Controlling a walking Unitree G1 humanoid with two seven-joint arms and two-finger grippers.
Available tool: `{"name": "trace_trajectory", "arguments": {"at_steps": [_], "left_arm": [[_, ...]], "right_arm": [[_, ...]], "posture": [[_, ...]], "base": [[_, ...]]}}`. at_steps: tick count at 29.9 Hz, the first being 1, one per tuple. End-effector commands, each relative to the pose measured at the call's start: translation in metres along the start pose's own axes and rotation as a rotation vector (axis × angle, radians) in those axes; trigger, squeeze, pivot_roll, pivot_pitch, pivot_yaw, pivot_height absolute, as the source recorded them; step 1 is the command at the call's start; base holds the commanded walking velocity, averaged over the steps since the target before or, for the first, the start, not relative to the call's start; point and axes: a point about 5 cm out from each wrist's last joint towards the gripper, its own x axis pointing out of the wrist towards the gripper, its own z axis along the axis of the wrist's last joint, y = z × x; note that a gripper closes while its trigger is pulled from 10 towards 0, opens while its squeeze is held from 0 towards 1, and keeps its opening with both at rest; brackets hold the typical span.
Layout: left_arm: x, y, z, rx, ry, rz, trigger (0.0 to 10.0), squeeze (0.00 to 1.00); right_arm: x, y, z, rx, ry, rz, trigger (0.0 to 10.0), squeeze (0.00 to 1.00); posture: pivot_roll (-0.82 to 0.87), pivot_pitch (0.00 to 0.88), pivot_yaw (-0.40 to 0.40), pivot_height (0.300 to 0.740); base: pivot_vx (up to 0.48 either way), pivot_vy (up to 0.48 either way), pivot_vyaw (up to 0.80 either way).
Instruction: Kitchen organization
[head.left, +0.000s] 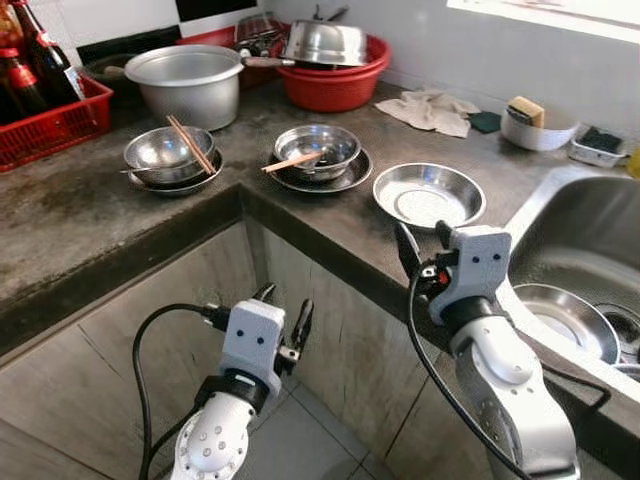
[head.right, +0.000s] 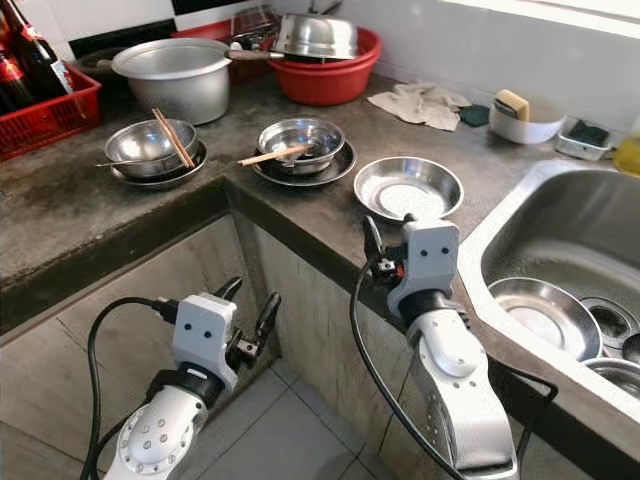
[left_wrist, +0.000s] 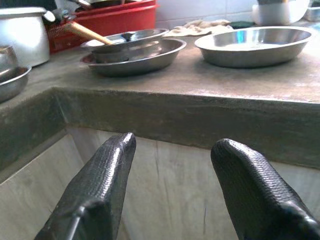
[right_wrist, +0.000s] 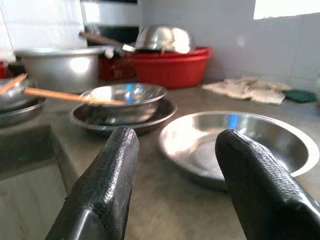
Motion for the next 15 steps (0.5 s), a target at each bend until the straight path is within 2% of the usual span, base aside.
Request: {"name": "trace_trajectory", "arguments": {"at_steps": [1,15], "left_arm": [[-0.0004,-0.0052,-0.0009,-0.004,0.003,-0.022,10.0,0.0],[-0.0006,-0.0058,-0.0012,-0.008,0.003,-0.024,10.0,0.0]], "right_arm": [[-0.0005,-0.0056,-0.0007,-0.008,-0.003,-0.027,10.0,0.0],[0.0026,-0.0078,0.0014,-0.014,-0.014,-0.044,10.0,0.0]], "posture": [[0.15,0.093,-0.031,0.74],[0.15,0.094,-0.03,0.74]], "base": [[0.304,0.0,0.0],[0.313,0.0,0.0]]}}
